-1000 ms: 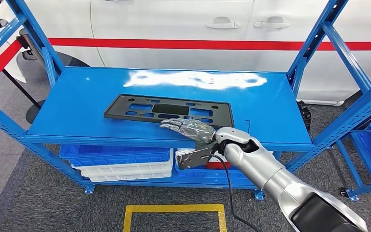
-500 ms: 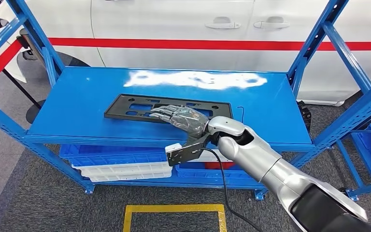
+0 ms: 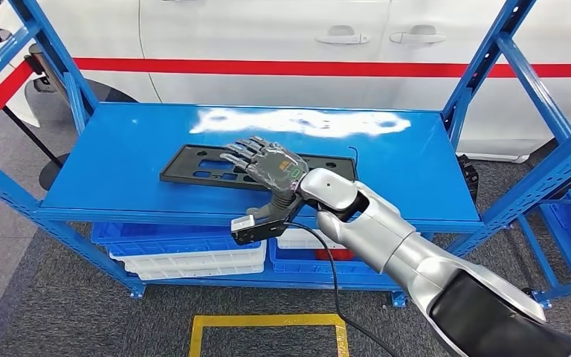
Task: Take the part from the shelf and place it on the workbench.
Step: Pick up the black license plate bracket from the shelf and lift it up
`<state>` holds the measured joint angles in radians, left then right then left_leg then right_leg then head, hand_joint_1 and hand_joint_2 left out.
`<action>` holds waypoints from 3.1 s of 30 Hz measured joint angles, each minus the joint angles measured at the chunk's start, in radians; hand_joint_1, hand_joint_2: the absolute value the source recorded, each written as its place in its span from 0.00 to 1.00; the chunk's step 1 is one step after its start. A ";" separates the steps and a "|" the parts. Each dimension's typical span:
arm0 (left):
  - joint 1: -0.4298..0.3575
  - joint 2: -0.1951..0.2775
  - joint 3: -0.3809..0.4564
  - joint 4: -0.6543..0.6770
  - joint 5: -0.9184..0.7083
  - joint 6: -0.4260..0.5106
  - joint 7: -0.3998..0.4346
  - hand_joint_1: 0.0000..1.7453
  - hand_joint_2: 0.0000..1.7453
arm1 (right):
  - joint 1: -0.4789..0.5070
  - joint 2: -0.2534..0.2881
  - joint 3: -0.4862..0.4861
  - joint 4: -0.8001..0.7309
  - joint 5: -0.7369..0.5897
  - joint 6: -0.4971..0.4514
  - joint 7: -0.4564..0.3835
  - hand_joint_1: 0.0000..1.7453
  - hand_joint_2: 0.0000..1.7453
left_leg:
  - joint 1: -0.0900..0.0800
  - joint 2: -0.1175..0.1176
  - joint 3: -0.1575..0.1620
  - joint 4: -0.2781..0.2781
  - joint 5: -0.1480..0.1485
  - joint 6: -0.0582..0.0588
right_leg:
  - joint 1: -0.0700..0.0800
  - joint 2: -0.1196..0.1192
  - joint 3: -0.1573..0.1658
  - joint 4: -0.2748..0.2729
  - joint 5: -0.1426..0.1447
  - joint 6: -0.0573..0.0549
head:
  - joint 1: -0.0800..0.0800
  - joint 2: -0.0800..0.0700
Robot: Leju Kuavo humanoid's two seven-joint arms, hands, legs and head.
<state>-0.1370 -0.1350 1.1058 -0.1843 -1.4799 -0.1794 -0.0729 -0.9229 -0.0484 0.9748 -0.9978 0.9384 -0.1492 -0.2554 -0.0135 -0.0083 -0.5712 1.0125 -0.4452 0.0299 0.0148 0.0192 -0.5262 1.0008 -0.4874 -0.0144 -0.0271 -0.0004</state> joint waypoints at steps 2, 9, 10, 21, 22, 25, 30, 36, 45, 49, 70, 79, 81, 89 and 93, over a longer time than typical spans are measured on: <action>-0.006 -0.001 -0.009 0.000 -0.008 -0.001 0.003 0.00 0.00 | -0.025 0.040 0.019 0.071 0.077 -0.070 0.021 0.00 0.00 | 0.000 0.000 0.000 0.000 0.000 0.000 | 0.000 0.000 0.000 0.000 0.000 0.000 | 0.000 0.000; -0.023 -0.013 -0.031 0.000 -0.011 -0.001 0.007 0.00 0.00 | -0.068 0.181 0.042 0.304 0.101 -0.204 0.022 0.00 0.00 | 0.000 0.000 0.000 0.000 0.000 0.000 | 0.000 -0.001 0.000 0.000 0.000 0.000 | 0.000 0.000; -0.024 -0.015 -0.032 0.000 -0.012 0.000 0.006 0.00 0.00 | -0.070 0.194 0.042 0.327 0.096 -0.211 0.020 0.00 0.00 | 0.000 0.000 0.000 0.000 0.000 0.000 | 0.000 -0.001 0.000 0.000 0.000 0.000 | 0.000 0.000; -0.036 -0.025 -0.052 0.000 -0.022 0.004 0.010 0.00 0.00 | -0.069 0.261 0.038 0.492 0.083 -0.345 0.016 0.00 0.00 | 0.000 0.000 0.000 0.001 0.000 0.000 | 0.000 -0.001 0.000 0.000 0.000 0.000 | 0.000 0.000; -0.037 -0.026 -0.053 0.000 -0.022 0.004 0.010 0.00 0.00 | -0.068 0.265 0.036 0.501 0.083 -0.354 0.017 0.00 0.00 | 0.000 0.000 0.000 0.001 0.000 0.000 | 0.000 -0.001 0.000 0.000 0.000 0.000 | 0.000 0.000; -0.039 -0.027 -0.057 0.000 -0.025 0.006 0.011 0.00 0.00 | -0.063 0.275 0.030 0.523 0.078 -0.367 0.019 0.00 0.00 | 0.000 0.000 0.000 0.001 0.000 0.000 | 0.000 -0.001 0.000 0.000 0.000 0.000 | 0.000 0.000; -0.040 -0.030 -0.059 0.000 -0.028 0.008 0.016 0.00 0.00 | -0.058 0.293 0.018 0.552 0.069 -0.368 0.019 0.00 0.00 | 0.000 0.000 0.000 0.001 0.000 0.000 | 0.000 -0.001 0.000 0.000 0.000 0.000 | 0.000 0.000; -0.040 -0.031 -0.059 0.000 -0.028 0.010 0.016 0.00 0.00 | -0.058 0.306 0.010 0.572 0.087 -0.369 0.025 0.00 0.00 | 0.000 0.000 0.000 0.001 0.000 0.000 | 0.000 -0.001 0.000 0.000 0.000 0.000 | 0.000 0.000; -0.040 -0.036 -0.065 0.000 -0.039 0.010 0.014 0.00 0.00 | -0.059 0.316 0.000 0.588 0.112 -0.363 0.055 0.00 0.00 | 0.000 0.000 0.000 0.001 0.000 0.000 | 0.000 -0.001 0.000 0.000 0.000 0.000 | 0.000 0.000; -0.042 -0.041 -0.071 0.000 -0.041 0.009 0.013 0.00 0.00 | -0.059 0.318 -0.016 0.592 0.118 -0.356 0.054 0.00 0.00 | 0.000 0.000 0.000 0.001 0.000 0.000 | 0.000 -0.001 0.000 0.000 0.000 0.000 | 0.000 0.000; -0.042 -0.042 -0.080 0.000 -0.031 0.012 0.003 0.00 0.00 | -0.005 0.327 -0.087 0.624 0.089 -0.356 0.033 0.00 0.00 | 0.000 0.000 0.000 0.001 0.000 0.000 | 0.000 0.000 0.000 0.000 0.000 0.000 | 0.000 0.000; -0.042 -0.042 -0.080 0.000 -0.030 0.014 0.000 0.00 0.00 | 0.016 0.334 -0.093 0.628 0.094 -0.374 0.029 0.00 0.00 | 0.000 0.000 0.000 0.001 0.000 0.000 | 0.000 0.000 0.000 0.000 0.000 0.000 | 0.000 0.000; -0.041 -0.044 -0.080 0.000 -0.028 0.018 -0.002 0.00 0.00 | 0.049 0.350 -0.094 0.636 0.110 -0.393 0.031 0.00 0.00 | 0.000 0.000 0.000 0.001 0.000 0.000 | 0.000 -0.001 0.000 0.000 0.000 0.000 | 0.000 0.000; -0.039 -0.050 -0.080 0.000 -0.029 0.018 -0.006 0.00 0.00 | 0.106 0.370 -0.106 0.648 0.137 -0.416 0.036 0.00 0.00 | 0.000 0.000 -0.001 0.001 0.000 0.000 | 0.000 -0.001 -0.001 0.000 0.000 0.000 | 0.000 0.000; -0.040 -0.050 -0.080 0.000 -0.035 0.013 -0.006 0.00 0.00 | 0.111 0.370 -0.114 0.648 0.160 -0.407 0.036 0.00 0.00 | 0.000 0.000 -0.001 0.001 0.000 0.000 | 0.000 -0.001 -0.001 0.000 0.000 0.000 | 0.000 0.000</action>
<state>-0.1766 -0.1855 1.0254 -0.1843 -1.5151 -0.1666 -0.0791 -0.8121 0.3220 0.8612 -0.3496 1.0980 -0.5565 -0.2196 -0.0135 -0.0086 -0.5718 1.0132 -0.4448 0.0295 0.0144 0.0187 -0.5267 1.0009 -0.4874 -0.0144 -0.0271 -0.0004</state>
